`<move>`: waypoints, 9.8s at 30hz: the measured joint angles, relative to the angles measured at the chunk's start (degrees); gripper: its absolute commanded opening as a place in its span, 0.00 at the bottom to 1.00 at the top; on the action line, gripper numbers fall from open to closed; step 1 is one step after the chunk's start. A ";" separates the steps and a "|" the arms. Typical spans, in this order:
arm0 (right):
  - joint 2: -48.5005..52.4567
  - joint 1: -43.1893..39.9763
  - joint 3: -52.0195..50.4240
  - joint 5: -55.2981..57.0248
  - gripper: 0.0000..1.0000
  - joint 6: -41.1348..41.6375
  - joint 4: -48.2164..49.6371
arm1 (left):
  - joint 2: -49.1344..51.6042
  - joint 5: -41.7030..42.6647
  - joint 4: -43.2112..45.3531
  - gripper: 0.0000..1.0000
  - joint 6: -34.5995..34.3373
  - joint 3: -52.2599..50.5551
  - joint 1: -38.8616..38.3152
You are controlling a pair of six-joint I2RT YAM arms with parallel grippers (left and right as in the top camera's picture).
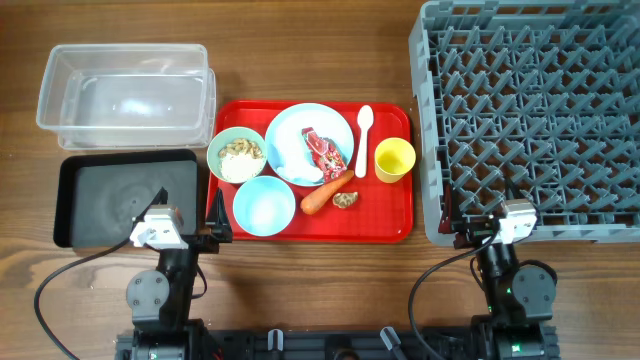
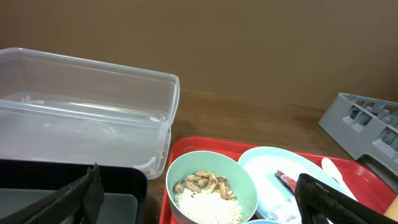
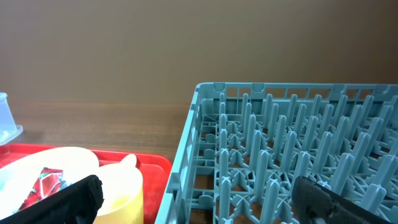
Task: Sort waste into correct bins and load items into the dishwasher rack
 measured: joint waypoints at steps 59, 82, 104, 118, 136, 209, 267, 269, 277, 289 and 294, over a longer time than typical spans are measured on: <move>0.00 0.00 0.09 -1.51 1.00 4.55 -0.17 | 0.00 1.70 0.20 1.00 0.00 0.02 0.00; 33.20 0.00 37.11 -2.21 1.00 5.42 -29.94 | 45.55 5.35 -26.43 1.00 0.00 42.73 -1.95; 47.84 0.00 47.06 -2.19 1.00 5.42 -41.00 | 75.52 10.23 -34.99 1.00 -8.76 65.09 -13.07; 47.84 0.00 47.06 -2.19 1.00 5.42 -41.00 | 98.68 9.42 -29.57 0.91 -13.11 65.18 -25.49; 48.94 0.00 47.06 -2.19 1.00 5.42 -41.00 | 103.30 0.42 -29.35 0.69 -13.88 65.18 -27.15; 48.98 0.00 47.06 -2.19 1.00 5.42 -41.03 | 100.26 6.01 -24.68 0.65 -20.31 68.91 -25.88; 49.48 0.00 47.06 -2.19 1.00 5.42 -41.42 | 87.14 -7.41 -18.80 0.09 -20.50 68.74 1.33; 49.48 0.00 47.06 -2.19 1.00 5.42 -41.42 | 87.62 -8.11 -18.34 0.24 -20.37 68.74 3.61; 49.48 0.00 47.06 -2.19 1.00 5.42 -41.42 | 89.53 -9.07 -17.90 0.50 -19.69 68.74 7.91; 49.64 0.00 47.06 -2.19 1.00 5.42 -41.42 | 89.53 -5.79 -29.14 0.50 -14.45 68.74 -5.18; 49.64 0.00 47.06 -2.19 1.00 5.42 -41.42 | 89.81 -7.98 -33.35 0.49 -13.46 68.74 -15.37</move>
